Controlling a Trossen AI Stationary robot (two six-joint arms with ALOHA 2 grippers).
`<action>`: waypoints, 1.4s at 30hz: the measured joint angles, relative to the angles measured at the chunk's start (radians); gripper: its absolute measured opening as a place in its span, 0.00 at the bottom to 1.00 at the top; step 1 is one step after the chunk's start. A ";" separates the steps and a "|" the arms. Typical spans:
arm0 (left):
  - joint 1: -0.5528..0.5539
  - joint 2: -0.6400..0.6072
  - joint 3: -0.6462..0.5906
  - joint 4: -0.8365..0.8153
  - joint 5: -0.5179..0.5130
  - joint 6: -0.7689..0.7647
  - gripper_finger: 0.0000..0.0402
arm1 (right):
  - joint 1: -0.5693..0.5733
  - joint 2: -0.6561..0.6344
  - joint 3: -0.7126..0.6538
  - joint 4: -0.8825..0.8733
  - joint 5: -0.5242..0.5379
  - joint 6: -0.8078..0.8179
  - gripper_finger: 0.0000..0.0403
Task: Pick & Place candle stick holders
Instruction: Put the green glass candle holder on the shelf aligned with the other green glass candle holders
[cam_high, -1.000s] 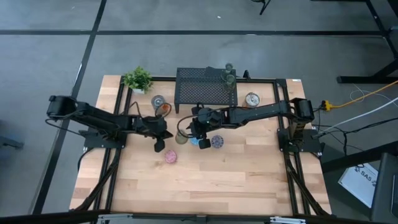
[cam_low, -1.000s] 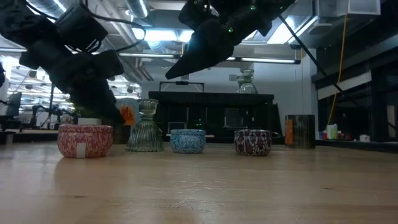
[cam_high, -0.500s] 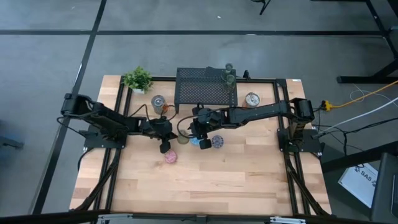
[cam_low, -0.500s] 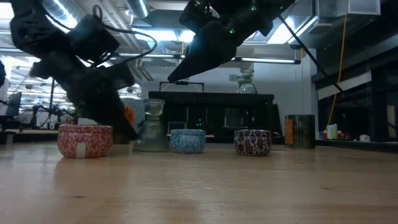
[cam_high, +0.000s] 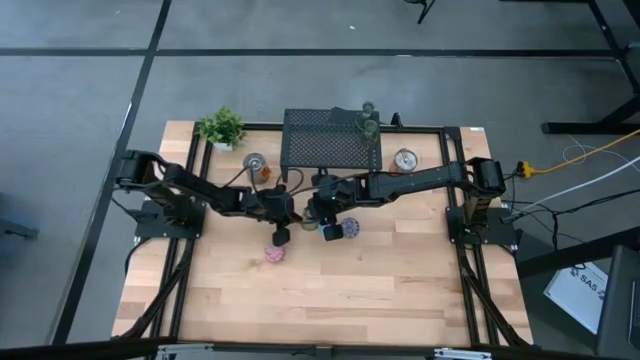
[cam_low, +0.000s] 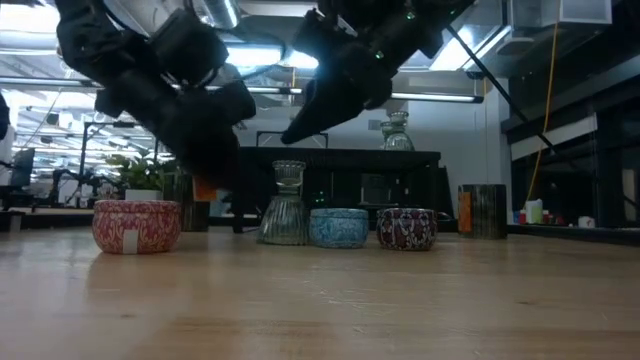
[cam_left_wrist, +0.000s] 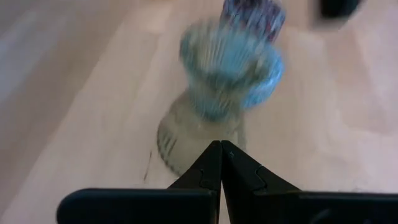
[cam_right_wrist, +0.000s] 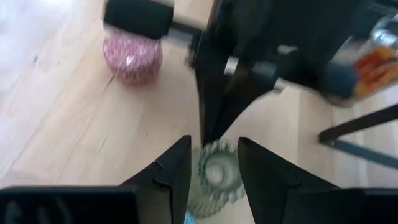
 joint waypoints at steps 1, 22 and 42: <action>0.000 -0.020 0.000 -0.008 0.000 0.007 0.00 | 0.000 0.000 0.000 -0.011 0.000 0.000 0.33; 0.001 -0.660 -0.211 -0.122 -0.003 0.095 0.00 | 0.002 0.075 0.002 0.020 0.004 -0.001 0.33; 0.001 -0.957 -0.343 -0.075 -0.011 0.042 0.00 | 0.006 0.076 0.076 -0.200 0.112 -0.060 0.13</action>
